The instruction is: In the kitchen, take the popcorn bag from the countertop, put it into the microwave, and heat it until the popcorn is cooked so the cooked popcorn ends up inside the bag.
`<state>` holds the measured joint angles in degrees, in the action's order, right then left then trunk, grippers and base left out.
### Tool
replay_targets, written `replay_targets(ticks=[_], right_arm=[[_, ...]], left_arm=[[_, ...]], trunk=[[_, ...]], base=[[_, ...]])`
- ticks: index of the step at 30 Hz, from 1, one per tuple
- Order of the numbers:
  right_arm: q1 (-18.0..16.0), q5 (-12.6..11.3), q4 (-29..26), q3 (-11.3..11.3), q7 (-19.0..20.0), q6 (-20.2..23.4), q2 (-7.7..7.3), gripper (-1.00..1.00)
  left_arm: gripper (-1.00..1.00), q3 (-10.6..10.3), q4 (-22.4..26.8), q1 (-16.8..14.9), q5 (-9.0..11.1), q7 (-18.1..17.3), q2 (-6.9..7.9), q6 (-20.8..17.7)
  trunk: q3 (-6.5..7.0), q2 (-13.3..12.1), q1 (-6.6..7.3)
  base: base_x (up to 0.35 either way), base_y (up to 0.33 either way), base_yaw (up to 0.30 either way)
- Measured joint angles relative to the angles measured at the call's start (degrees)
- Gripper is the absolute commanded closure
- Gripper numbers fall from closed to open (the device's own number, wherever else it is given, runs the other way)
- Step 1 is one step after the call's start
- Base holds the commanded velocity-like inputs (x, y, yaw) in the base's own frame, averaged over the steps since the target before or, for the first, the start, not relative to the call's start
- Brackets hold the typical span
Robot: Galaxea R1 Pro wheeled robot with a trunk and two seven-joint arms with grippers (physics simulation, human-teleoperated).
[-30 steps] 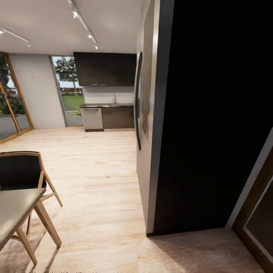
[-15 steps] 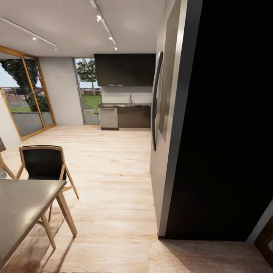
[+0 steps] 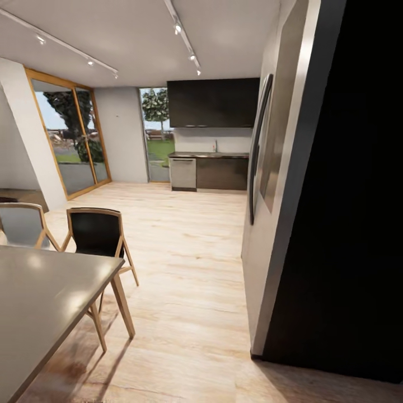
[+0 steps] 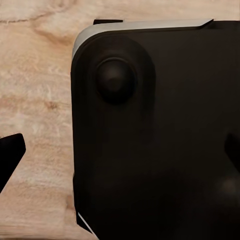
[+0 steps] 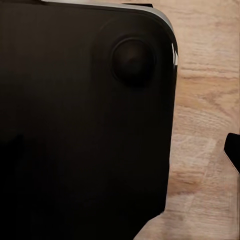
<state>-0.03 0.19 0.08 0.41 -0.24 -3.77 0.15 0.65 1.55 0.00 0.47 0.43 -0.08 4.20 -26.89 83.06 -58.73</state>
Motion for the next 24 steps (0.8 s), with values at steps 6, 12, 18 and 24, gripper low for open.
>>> replay_targets(ticks=[6, 12, 18, 24], right_arm=[[0.01, 0.05, 0.0, 0.0, 0.03, 0.01, -0.07, -1.0], [-0.01, 0.13, 0.0, 0.0, 0.12, -0.01, -0.24, -1.0], [0.01, 0.76, 0.0, 0.39, 0.16, -0.05, -0.24, -1.0], [0.0, 1.25, 0.0, 0.56, 0.16, -0.18, -0.15, -1.0]], left_arm=[[-1.0, 0.0, 0.01, 0.0, 0.01, 0.05, 0.0, -0.02], [-1.0, 0.0, 0.01, 0.0, 0.01, -0.03, 0.0, -0.02], [-1.0, -0.06, 0.02, 0.0, 0.01, -0.38, 0.12, -0.09], [-1.0, -0.15, 0.01, 0.0, 1.14, -0.58, 0.25, -0.19]], trunk=[[0.0, 0.0, 0.0], [0.0, 0.0, 0.0], [0.0, 0.0, 0.01], [0.0, 0.0, 0.03]], base=[[0.0, 0.0, 0.167], [0.0, 0.0, 0.01], [0.023, 0.0, 0.0], [0.272, 0.054, 0.0]])
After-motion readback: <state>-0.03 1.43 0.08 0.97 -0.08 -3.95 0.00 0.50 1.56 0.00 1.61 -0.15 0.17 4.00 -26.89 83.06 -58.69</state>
